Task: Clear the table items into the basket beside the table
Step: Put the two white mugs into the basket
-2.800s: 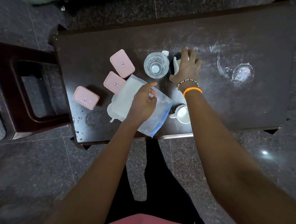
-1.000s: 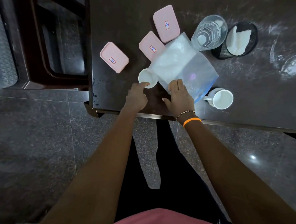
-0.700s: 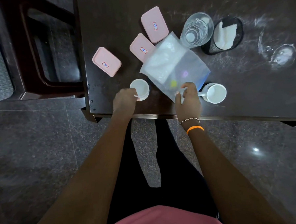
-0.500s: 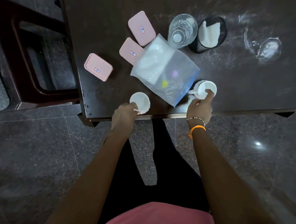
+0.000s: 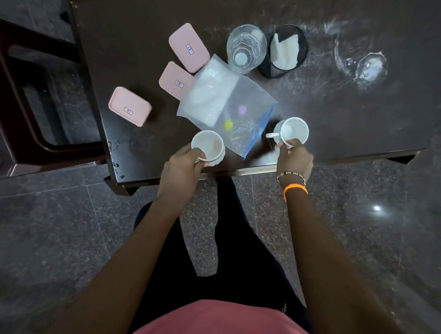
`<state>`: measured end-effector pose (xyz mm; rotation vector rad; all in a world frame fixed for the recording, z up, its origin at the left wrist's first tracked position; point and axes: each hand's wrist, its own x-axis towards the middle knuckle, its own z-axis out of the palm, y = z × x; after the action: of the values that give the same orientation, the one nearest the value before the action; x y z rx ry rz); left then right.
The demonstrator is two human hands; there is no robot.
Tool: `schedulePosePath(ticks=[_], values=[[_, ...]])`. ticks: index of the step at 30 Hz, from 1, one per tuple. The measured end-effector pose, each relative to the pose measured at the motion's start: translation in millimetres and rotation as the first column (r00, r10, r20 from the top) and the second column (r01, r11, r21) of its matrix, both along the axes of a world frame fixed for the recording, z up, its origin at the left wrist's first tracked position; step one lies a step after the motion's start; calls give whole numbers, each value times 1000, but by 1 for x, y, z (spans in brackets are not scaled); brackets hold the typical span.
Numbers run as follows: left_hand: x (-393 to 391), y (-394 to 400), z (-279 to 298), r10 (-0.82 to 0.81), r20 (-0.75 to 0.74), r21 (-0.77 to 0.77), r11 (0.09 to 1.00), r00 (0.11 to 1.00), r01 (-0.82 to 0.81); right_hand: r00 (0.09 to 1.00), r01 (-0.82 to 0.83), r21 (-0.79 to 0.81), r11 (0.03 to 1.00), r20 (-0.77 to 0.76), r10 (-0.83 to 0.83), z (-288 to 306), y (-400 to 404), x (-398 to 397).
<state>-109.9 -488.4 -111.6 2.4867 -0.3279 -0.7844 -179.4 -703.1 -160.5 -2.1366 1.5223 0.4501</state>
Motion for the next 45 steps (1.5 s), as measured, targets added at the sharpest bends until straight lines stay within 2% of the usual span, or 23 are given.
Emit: schedulePosePath(ticks=[2, 5, 9, 14, 18, 20, 26, 29, 32, 35, 38, 41, 45], values=[[5, 6, 4, 29, 31, -22, 999, 999, -28, 990, -134, -125, 983, 31, 139, 15, 6, -2], [12, 20, 11, 98, 51, -81, 992, 994, -94, 922, -325, -263, 908, 123, 366, 35, 19, 5], [20, 53, 24, 261, 50, -116, 960, 964, -254, 786, -514, -208, 832, 276, 554, 54, 54, 37], [31, 110, 46, 500, 77, -169, 859, 862, -483, 614, -687, -104, 719, 446, 652, 75, 136, 94], [40, 173, 64, 709, 72, -197, 700, 702, -687, 461, -795, -81, 601, 562, 686, 90, 219, 138], [45, 207, 72, 774, 117, -192, 632, 622, -751, 380, -831, -108, 545, 605, 700, 95, 261, 158], [68, 313, 77, 853, 244, -165, 505, 461, -847, 195, -929, -111, 354, 665, 721, 107, 388, 219], [82, 346, 68, 870, 269, -149, 461, 413, -875, 94, -942, -188, 277, 644, 759, 102, 429, 247], [94, 374, 54, 882, 274, -83, 419, 384, -904, 2, -951, -266, 159, 508, 861, 90, 467, 274], [105, 389, 37, 860, 262, 25, 448, 439, -894, -54, -958, -283, 46, 334, 941, 70, 488, 294], [111, 396, 19, 820, 236, 130, 505, 521, -853, -112, -964, -262, -50, 226, 968, 51, 496, 303], [118, 399, 4, 802, 223, 256, 501, 555, -827, -153, -950, -297, -99, 167, 974, 40, 502, 308], [121, 397, -6, 803, 184, 286, 508, 567, -812, -167, -953, -273, -132, 110, 980, 32, 505, 311]])
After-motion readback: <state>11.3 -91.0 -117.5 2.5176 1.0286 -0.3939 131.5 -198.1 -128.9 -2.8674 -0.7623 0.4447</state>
